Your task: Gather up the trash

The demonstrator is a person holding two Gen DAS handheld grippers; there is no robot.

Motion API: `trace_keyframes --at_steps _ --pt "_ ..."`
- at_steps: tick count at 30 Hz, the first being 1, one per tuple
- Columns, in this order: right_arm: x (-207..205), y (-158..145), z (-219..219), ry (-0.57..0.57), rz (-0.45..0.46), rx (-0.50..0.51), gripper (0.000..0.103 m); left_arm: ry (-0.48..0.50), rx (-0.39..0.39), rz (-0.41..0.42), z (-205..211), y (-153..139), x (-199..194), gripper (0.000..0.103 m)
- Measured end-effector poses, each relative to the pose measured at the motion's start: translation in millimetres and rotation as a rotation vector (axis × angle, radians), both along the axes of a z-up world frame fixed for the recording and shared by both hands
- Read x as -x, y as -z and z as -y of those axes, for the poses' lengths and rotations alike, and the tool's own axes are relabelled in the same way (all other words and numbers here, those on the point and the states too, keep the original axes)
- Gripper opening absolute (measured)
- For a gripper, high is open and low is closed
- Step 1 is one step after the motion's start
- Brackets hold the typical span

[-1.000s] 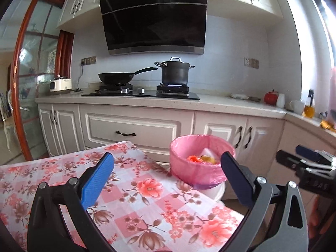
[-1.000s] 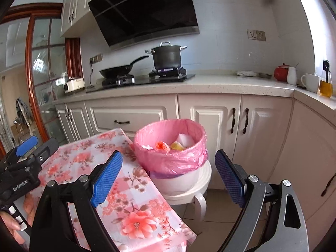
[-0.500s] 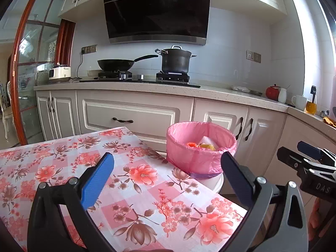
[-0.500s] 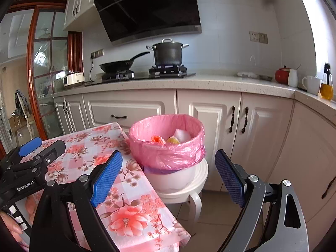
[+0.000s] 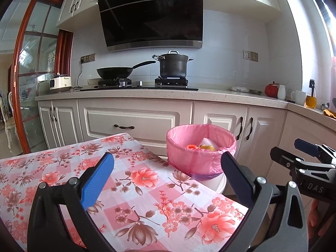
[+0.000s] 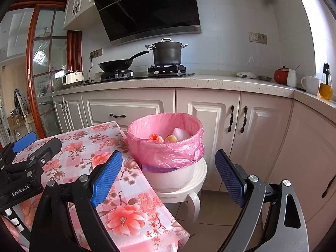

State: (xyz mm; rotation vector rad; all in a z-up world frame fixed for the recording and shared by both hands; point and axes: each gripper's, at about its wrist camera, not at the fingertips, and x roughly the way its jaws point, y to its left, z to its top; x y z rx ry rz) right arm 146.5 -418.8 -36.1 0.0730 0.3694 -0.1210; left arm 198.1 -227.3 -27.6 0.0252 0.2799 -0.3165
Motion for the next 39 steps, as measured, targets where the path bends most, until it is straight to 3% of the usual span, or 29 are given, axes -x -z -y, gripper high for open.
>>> trace_keyframes --at_steps 39 --pt "0.0 0.9 -2.9 -0.002 0.004 0.002 0.085 -0.016 -0.012 0.002 -1.0 4.3 0.8 0.098"
